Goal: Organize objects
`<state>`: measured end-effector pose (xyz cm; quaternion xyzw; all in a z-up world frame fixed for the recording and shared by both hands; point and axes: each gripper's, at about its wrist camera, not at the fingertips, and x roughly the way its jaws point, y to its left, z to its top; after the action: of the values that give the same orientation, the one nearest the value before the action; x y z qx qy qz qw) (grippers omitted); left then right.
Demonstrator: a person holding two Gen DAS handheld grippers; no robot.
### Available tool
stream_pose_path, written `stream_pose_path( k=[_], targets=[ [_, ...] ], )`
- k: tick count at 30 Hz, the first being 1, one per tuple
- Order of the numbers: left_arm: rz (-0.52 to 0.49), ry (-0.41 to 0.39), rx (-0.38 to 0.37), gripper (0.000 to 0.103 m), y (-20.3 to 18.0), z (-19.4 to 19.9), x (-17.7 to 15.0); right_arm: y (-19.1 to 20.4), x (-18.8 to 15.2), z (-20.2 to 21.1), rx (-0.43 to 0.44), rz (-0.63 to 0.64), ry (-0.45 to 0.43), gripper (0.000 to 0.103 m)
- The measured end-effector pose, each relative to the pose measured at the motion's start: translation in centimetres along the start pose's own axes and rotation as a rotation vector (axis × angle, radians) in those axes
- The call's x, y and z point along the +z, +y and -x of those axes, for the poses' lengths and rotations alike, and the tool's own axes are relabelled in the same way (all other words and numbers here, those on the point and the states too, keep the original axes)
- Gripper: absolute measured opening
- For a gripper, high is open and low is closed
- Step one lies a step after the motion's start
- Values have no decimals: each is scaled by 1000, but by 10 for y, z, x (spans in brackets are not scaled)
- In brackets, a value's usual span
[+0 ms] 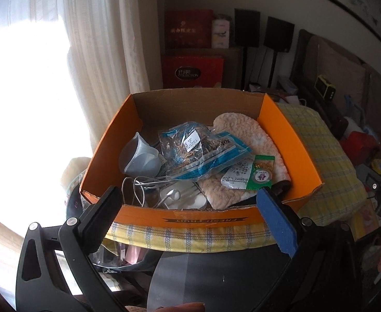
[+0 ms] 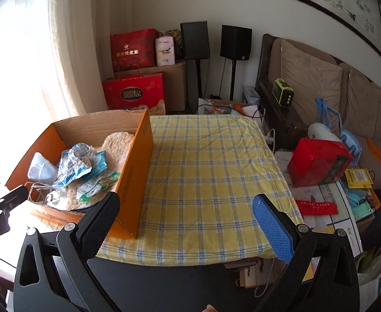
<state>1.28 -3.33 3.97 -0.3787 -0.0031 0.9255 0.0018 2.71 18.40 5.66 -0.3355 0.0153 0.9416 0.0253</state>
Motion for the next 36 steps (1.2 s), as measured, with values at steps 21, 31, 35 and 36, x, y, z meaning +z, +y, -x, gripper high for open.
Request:
stream_pose_path(
  k=[21, 31, 35, 36],
  targets=[
    [-5, 17, 3, 103, -19, 1, -8, -6, -17, 7, -66, 7, -12, 103],
    [-2, 12, -16, 103, -20, 4, -5, -7, -16, 4, -72, 12, -10, 103],
    [-2, 19, -25, 103, -21, 3, -4, -5, -17, 3, -69, 19, -6, 103],
    [-2, 22, -28, 103, -21, 3, -4, -5, -17, 3, -70, 21, -5, 103]
  ],
)
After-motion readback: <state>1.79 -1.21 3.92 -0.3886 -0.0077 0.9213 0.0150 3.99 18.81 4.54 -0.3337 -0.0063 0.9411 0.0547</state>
